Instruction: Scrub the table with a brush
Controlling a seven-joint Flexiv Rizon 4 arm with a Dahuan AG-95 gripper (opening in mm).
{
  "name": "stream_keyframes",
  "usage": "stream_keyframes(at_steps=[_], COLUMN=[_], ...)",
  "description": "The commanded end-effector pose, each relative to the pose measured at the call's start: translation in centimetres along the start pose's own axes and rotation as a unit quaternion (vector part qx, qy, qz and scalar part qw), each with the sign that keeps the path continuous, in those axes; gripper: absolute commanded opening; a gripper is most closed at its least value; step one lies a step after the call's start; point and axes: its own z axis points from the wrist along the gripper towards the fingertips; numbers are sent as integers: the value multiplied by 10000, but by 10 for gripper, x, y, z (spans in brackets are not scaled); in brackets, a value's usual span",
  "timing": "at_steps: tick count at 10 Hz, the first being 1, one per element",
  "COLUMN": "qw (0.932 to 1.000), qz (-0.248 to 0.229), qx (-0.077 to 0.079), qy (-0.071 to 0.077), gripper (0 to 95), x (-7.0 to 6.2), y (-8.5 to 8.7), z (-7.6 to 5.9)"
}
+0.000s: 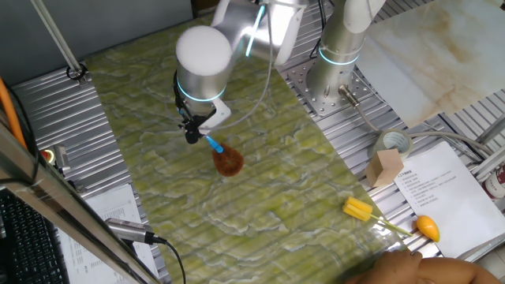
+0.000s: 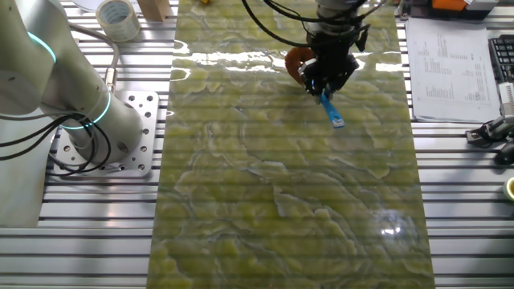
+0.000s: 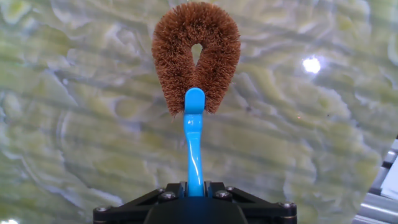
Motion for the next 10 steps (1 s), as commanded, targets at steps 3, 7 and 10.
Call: stream_keyframes(at_steps=[3,7,10], qw=[9994,9996,9995], qz=[89,258,287], qx=[-75,-113,-125], qy=[-326,-37,0], gripper=[0,0,0], x=[-11,-38,-40], y=[17,28,27], z=[2,7,11])
